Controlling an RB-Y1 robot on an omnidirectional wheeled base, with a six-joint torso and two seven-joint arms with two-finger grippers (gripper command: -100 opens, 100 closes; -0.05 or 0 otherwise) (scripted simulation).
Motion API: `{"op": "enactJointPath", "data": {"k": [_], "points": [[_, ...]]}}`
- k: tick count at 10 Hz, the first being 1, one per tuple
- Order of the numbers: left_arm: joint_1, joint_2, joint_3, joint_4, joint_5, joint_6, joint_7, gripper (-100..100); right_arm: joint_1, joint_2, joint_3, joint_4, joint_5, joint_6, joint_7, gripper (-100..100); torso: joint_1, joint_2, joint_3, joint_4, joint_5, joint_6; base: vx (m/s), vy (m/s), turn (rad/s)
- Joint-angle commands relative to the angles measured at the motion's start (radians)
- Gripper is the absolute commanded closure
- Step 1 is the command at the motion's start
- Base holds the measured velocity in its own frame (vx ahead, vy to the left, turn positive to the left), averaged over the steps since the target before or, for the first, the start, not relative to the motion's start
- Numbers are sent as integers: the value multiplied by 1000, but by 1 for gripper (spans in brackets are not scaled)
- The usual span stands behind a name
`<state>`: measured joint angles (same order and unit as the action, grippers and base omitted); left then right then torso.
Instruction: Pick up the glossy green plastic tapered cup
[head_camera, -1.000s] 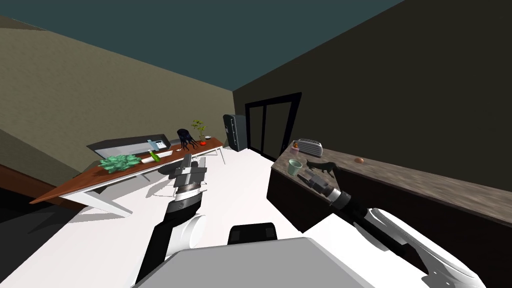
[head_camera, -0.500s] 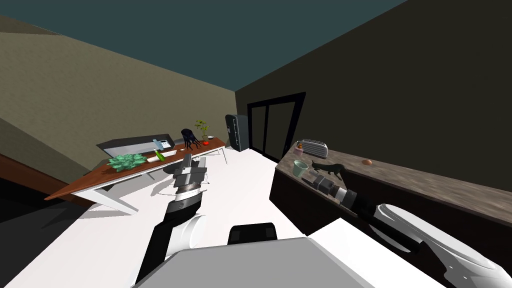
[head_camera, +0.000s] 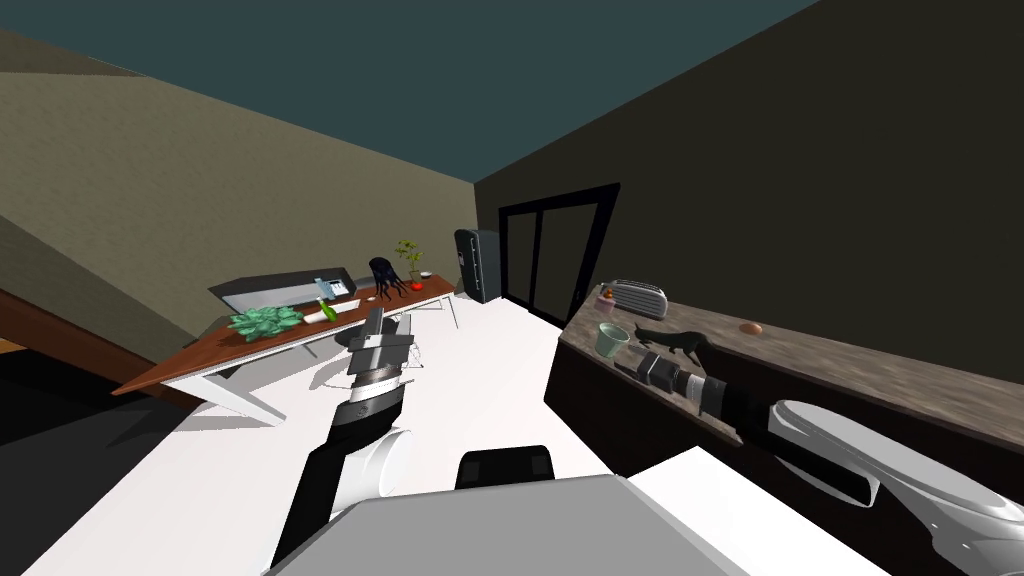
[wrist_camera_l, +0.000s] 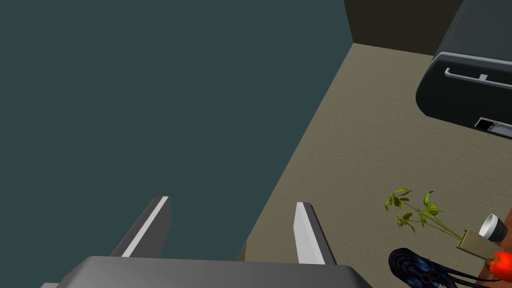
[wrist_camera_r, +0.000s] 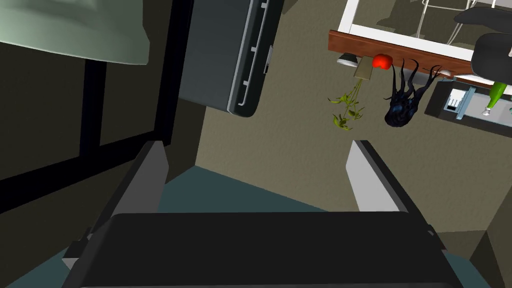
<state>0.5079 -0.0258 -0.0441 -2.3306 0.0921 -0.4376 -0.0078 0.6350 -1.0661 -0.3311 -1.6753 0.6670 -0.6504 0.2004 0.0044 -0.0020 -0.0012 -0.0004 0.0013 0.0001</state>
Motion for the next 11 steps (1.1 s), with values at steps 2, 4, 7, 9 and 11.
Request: {"op": "enactJointPath", "data": {"k": [2, 4, 7, 9, 11], "points": [[0, 0, 0, 0, 0, 0, 0, 0, 21, -65, -5, 29, 35, 1, 14, -100, -1, 0, 0, 0, 0, 0, 34, 61, 38], [0, 0, 0, 0, 0, 0, 0, 0, 35, -115, -8, 63, 64, -5, 27, -100, 0, 0, 0, 0, 0, 0, 37, 70, 39], [0, 0, 0, 0, 0, 0, 0, 0, 64, -208, -10, 131, 119, -16, 55, -100, -1, 0, 0, 0, 0, 0, 39, 58, 46], [0, 0, 0, 0, 0, 0, 0, 0, 79, -260, -10, 164, 145, -21, 69, -100, 0, -2, -1, 0, 0, 0, 58, 78, 56], [0, 0, 0, 0, 0, 0, 0, 0, 94, -306, -10, 197, 170, -27, 82, -100, 0, -1, -1, 0, 0, 0, 48, 56, 39]]}}
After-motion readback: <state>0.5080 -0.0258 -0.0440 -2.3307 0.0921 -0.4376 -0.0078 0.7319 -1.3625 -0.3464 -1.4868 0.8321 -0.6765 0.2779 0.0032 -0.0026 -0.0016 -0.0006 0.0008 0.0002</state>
